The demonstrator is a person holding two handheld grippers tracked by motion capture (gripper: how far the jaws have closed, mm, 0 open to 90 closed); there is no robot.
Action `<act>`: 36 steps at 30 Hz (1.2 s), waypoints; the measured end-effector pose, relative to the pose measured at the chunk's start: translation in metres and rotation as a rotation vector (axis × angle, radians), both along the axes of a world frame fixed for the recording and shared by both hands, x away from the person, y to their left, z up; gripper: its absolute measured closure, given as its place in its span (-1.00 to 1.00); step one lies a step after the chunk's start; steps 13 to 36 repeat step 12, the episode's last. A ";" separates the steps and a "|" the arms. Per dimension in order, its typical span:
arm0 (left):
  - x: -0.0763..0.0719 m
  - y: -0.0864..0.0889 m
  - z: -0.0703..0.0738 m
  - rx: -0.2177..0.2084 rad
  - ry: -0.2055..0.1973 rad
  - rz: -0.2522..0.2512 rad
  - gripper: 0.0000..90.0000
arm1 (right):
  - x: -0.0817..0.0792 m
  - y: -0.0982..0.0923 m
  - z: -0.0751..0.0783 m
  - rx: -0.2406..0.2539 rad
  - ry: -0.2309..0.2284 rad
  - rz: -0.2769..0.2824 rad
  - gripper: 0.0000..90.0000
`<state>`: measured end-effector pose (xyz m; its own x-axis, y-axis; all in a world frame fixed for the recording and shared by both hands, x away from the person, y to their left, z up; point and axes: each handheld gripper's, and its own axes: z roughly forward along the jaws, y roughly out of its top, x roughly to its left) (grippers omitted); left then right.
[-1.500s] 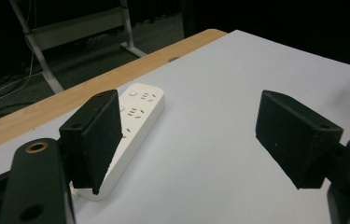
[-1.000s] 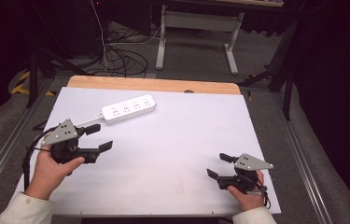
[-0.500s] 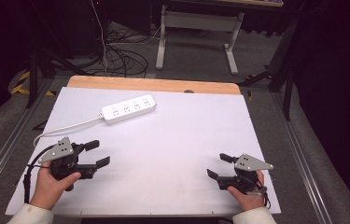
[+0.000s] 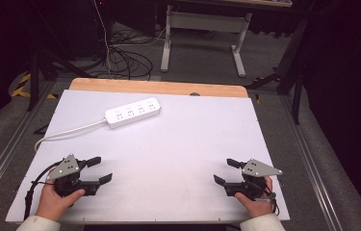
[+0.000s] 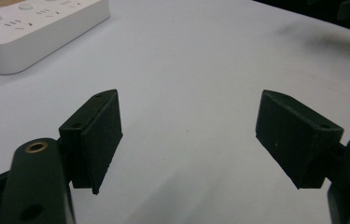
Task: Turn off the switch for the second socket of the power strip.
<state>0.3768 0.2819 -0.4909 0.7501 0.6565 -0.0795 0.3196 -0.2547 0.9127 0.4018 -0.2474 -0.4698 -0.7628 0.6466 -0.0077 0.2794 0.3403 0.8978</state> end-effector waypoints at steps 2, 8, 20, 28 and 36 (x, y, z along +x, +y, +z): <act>0.000 0.000 0.000 0.007 0.002 0.001 -0.49 | 0.000 0.000 0.000 -0.003 0.000 0.001 -0.50; 0.003 0.001 -0.001 0.018 0.058 0.042 -0.47 | 0.000 0.001 0.000 -0.005 0.000 0.003 -0.50; 0.002 0.003 0.001 0.003 0.060 0.045 -0.46 | 0.001 0.001 -0.001 -0.008 0.001 0.001 -0.50; 0.002 0.003 0.001 0.003 0.060 0.045 -0.46 | 0.001 0.001 -0.001 -0.008 0.001 0.001 -0.50; 0.002 0.003 0.001 0.003 0.060 0.045 -0.46 | 0.001 0.001 -0.001 -0.008 0.001 0.001 -0.50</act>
